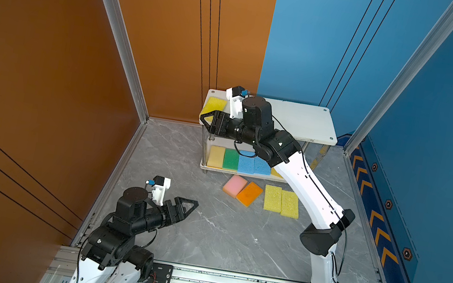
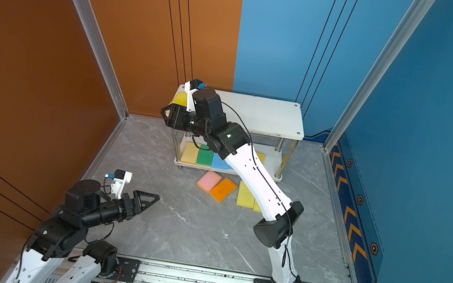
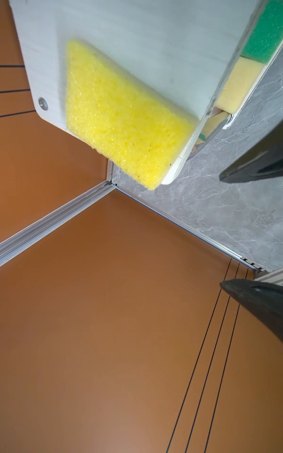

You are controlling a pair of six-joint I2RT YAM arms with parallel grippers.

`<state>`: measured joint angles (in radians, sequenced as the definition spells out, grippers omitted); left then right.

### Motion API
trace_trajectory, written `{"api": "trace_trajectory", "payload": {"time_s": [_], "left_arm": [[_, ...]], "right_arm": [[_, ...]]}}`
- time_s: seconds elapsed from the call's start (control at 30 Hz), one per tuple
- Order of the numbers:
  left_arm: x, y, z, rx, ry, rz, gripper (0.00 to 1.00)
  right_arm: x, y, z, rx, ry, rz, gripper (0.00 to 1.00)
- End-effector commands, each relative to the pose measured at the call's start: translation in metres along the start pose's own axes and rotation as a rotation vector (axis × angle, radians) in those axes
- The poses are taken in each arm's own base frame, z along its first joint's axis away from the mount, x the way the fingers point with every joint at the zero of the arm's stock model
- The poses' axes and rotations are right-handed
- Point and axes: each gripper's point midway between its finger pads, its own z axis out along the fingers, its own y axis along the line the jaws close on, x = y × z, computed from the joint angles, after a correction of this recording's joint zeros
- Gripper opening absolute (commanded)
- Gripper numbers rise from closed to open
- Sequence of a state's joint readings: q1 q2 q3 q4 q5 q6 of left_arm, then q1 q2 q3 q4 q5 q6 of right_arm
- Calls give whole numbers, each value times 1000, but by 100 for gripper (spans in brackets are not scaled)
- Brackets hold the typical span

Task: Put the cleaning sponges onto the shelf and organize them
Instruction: 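Lower the yellow sponge onto the shelf top corner and open the right gripper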

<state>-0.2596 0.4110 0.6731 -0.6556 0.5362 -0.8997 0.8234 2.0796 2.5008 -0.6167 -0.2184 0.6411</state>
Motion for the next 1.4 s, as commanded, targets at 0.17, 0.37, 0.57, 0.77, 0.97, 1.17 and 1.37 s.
{"api": "trace_trajectory", "payload": {"time_s": [0.17,0.37,0.57,0.77,0.97,1.17,1.37], "left_arm": [[3,5,2,-12,22,16,83],[3,5,2,-13,21,16,83],[4,6,2,-15,23,16,83],[4,8,3,-19,23,15,83],[4,8,3,-18,22,14,83],[4,9,3,-19,23,11,83],[5,8,3,-15,22,10,83]], "right_arm": [[19,-11,29,-45,80,47,64],[17,-24,35,-23,72,54,64],[12,-35,38,-5,58,59,64],[6,-38,35,7,41,53,64],[1,-41,32,18,29,51,64],[0,-40,28,20,26,46,64],[-2,-38,22,22,22,39,65]]}}
